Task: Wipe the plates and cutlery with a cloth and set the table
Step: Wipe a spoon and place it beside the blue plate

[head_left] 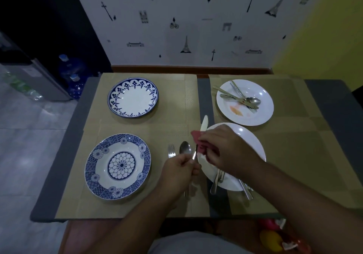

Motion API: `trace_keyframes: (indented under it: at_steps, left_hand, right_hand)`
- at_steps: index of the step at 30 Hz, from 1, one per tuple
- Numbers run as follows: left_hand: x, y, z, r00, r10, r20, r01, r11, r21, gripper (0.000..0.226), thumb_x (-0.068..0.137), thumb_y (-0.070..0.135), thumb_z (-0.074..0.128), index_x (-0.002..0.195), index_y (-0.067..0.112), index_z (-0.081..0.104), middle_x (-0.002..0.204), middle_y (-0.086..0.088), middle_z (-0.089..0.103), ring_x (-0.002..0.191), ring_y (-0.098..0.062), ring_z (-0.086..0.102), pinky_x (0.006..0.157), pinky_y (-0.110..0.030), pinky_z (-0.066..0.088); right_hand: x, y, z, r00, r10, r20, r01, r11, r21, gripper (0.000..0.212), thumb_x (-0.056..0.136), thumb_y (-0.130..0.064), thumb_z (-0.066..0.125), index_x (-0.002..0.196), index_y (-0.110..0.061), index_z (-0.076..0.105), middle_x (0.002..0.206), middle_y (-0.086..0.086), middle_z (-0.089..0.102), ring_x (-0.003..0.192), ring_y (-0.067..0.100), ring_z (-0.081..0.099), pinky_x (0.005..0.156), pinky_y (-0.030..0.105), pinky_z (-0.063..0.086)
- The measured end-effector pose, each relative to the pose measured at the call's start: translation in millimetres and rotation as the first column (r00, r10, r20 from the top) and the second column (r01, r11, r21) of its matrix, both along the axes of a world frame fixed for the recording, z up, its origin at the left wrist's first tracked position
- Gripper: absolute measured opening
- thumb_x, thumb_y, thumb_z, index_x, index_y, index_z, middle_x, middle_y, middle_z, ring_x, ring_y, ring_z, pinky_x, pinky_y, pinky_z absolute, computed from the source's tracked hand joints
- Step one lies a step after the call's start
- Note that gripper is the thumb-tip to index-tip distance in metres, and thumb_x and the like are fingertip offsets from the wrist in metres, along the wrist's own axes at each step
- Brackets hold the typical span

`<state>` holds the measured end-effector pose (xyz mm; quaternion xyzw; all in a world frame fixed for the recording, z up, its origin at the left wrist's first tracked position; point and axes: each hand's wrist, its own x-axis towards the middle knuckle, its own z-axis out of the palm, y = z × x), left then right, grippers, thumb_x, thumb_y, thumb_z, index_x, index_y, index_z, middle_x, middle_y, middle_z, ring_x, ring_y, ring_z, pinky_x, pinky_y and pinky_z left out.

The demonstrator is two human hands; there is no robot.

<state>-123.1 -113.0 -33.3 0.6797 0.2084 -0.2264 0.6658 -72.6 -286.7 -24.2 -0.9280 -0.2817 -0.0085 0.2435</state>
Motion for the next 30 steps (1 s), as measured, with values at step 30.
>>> trace_keyframes:
  at_steps: [30]
  left_hand:
    - [-25.7, 18.5, -6.9, 0.999, -0.036, 0.023, 0.036, 0.999, -0.022, 0.017, 0.094, 0.003, 0.062, 0.100, 0.014, 0.074, 0.081, -0.007, 0.071, 0.073, -0.014, 0.068, 0.066, -0.027, 0.057]
  right_hand:
    - [49.8, -9.0, 3.5, 0.991, -0.112, 0.074, 0.118, 0.990, -0.083, 0.030, 0.087, -0.011, 0.055, 0.112, -0.015, 0.071, 0.103, 0.001, 0.069, 0.095, 0.027, 0.056, 0.084, 0.041, 0.046]
